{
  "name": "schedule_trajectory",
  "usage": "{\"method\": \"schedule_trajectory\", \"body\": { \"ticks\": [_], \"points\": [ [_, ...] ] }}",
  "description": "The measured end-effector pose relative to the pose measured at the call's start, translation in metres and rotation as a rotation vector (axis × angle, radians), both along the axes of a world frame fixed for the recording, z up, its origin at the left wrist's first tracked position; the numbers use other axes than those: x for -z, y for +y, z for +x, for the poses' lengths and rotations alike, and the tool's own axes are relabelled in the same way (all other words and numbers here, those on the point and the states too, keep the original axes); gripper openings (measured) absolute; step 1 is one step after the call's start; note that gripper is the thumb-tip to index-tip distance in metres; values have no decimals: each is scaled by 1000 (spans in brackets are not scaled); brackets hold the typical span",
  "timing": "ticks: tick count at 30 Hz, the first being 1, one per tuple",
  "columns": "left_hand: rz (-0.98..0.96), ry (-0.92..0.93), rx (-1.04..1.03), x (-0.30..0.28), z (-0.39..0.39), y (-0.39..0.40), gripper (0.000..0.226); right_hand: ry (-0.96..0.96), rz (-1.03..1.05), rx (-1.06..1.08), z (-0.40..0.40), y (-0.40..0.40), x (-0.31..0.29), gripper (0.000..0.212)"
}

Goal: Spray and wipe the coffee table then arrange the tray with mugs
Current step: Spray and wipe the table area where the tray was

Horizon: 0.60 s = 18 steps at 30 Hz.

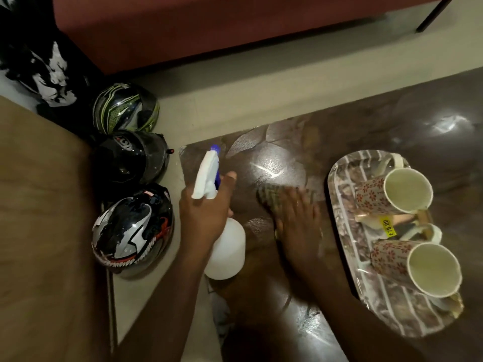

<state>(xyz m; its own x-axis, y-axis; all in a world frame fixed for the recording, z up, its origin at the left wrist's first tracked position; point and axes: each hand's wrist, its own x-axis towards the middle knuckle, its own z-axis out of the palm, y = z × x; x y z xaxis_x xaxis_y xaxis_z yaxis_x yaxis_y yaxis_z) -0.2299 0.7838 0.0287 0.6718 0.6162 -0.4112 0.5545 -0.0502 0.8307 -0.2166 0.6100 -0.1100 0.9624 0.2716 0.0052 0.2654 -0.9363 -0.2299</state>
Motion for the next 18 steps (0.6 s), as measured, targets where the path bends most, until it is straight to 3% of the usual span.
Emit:
{"method": "schedule_trajectory", "body": {
  "ticks": [5,7,14,16,18],
  "points": [
    [-141,75,63,9,-23,-17,5,49,7,-462,-102,-50,-1,56],
    [-194,147,107,19,-39,-23,24,65,-3,-549,-110,-69,-1,60],
    [-169,281,69,35,-77,-43,16,166,111,-48,-82,-16,-13,52],
    [-179,294,81,35,-81,-49,10,187,92,-73,-77,-5,-15,51],
    [-157,258,77,33,-84,-55,15,204,57,-249,-87,-13,-11,51]
  ]
}}
